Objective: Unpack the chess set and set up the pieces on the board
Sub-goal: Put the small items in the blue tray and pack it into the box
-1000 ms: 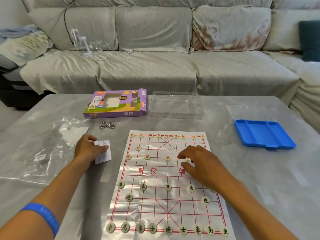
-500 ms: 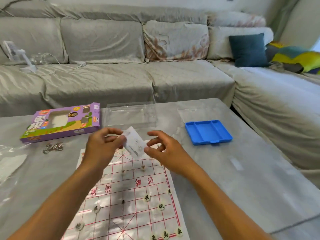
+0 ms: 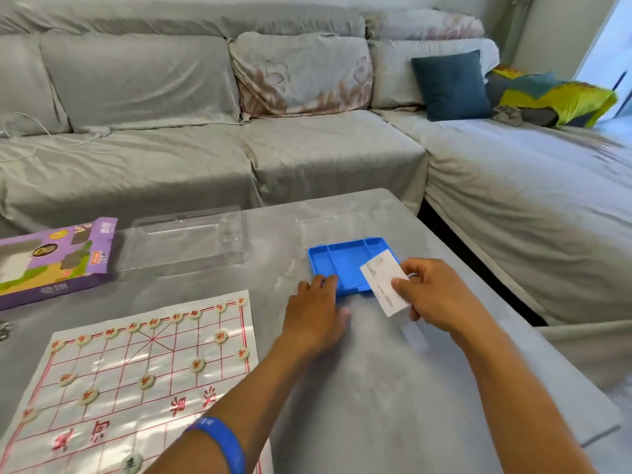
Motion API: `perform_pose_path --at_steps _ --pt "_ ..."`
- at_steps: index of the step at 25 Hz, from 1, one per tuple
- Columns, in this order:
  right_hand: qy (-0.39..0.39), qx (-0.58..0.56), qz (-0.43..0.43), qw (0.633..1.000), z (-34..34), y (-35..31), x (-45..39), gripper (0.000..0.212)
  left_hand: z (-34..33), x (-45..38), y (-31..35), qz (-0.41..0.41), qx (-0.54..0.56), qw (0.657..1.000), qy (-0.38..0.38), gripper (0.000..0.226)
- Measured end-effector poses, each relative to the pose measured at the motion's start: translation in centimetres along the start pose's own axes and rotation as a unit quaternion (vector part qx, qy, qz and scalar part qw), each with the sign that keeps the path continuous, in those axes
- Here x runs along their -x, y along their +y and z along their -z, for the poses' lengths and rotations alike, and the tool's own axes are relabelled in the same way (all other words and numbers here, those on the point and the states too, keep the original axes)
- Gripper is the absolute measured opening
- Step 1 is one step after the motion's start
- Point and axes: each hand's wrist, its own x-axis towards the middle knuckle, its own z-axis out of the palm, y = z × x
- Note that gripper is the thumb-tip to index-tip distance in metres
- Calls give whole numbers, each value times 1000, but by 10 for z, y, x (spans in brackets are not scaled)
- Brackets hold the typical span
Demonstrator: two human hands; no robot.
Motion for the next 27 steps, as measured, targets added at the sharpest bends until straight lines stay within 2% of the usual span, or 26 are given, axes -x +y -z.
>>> perform_pose_path --at_steps 1,4,7,11,14,17,20,22,27 --pt "8 5 3 1000 1 2 -2 13 -7 -4 -1 -17 -37 999 -2 41" --pt "36 4 6 999 0 4 -6 15 -10 3 2 0 12 999 45 17" --pt "56 -24 -3 998 -7 -3 -7 12 -6 47 -4 -27 28 998 53 18" --pt "-39 -16 -50 998 -45 -4 2 6 -2 111 -20 -42 36 997 46 22" --pt "-72 88 -61 992 -80 3 15 23 1 121 -25 -37 2 998 45 22" --pt "-33 236 -33 971 -94 4 28 17 1 119 -24 -21 11 999 45 22" --pt "-2 299 14 954 -100 -6 33 13 11 127 -32 -54 43 997 31 23" --pt "-8 274 59 960 -103 -25 35 16 26 137 -49 -60 76 994 53 26" --pt "-99 196 189 957 -143 -85 59 20 83 145 -162 104 124 969 188 16"
